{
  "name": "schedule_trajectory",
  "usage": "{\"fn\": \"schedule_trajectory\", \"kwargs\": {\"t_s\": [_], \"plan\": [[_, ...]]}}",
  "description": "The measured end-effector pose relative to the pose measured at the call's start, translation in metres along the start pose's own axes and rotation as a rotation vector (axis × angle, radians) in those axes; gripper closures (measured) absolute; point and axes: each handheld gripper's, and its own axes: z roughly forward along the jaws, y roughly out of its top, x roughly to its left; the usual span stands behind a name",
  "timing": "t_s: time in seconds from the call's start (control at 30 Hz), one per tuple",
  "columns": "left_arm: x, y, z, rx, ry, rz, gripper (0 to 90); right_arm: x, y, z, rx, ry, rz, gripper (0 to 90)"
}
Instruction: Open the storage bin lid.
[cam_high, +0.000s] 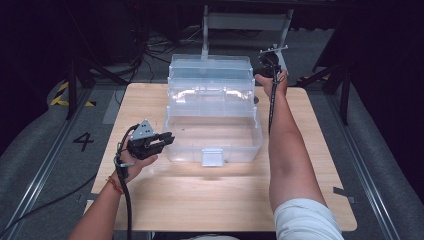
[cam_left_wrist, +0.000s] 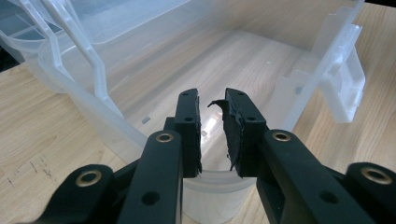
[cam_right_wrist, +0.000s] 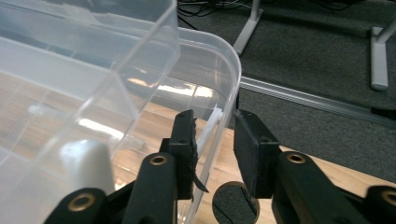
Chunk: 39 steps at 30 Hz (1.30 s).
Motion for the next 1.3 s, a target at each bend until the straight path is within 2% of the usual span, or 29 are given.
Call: {"fn": "schedule_trajectory", "kwargs": {"t_s": [0.17,0.37,0.47,0.53,0.57,0.67,0.77,0.9,1.0,1.1,1.3], "plan": [[-0.001,0.0,-0.002,-0.003,0.006,-0.005,74.5,0.005,0.0,-0.007,-0.012,-0.013,-0.025,65.8],[-0.002,0.001,-0.008,-0.002,0.023,-0.006,73.3,0.01,-0.006,-0.023,-0.014,-0.039,-0.095,62.3],[-0.003,0.002,-0.012,-0.007,0.035,-0.016,72.7,0.009,-0.011,-0.036,-0.033,-0.027,-0.098,61.2],[-0.001,0.002,-0.014,-0.007,0.042,-0.007,72.6,0.009,-0.014,-0.041,-0.038,-0.018,-0.101,60.7],[-0.001,0.002,-0.015,-0.005,0.048,-0.004,72.6,0.01,-0.02,-0.049,-0.042,-0.014,-0.117,59.6],[-0.001,0.003,-0.018,0.011,0.069,0.013,72.4,0.011,-0.025,-0.059,-0.04,-0.004,-0.134,58.8],[0.0,0.005,-0.021,0.019,0.085,0.015,71.9,0.014,-0.031,-0.073,-0.05,0.006,-0.167,58.5],[0.0,0.006,-0.027,0.022,0.105,0.017,71.6,0.017,-0.04,-0.088,-0.064,0.022,-0.186,58.1],[-0.001,0.005,-0.032,0.05,0.118,0.044,71.1,0.019,-0.047,-0.098,-0.069,0.037,-0.219,57.8],[-0.001,0.003,-0.04,0.059,0.134,0.065,70.7,0.019,-0.054,-0.105,-0.071,0.034,-0.241,57.4],[-0.001,-0.003,-0.052,0.067,0.159,0.063,69.6,0.016,-0.067,-0.114,-0.075,0.036,-0.245,57.1]]}}
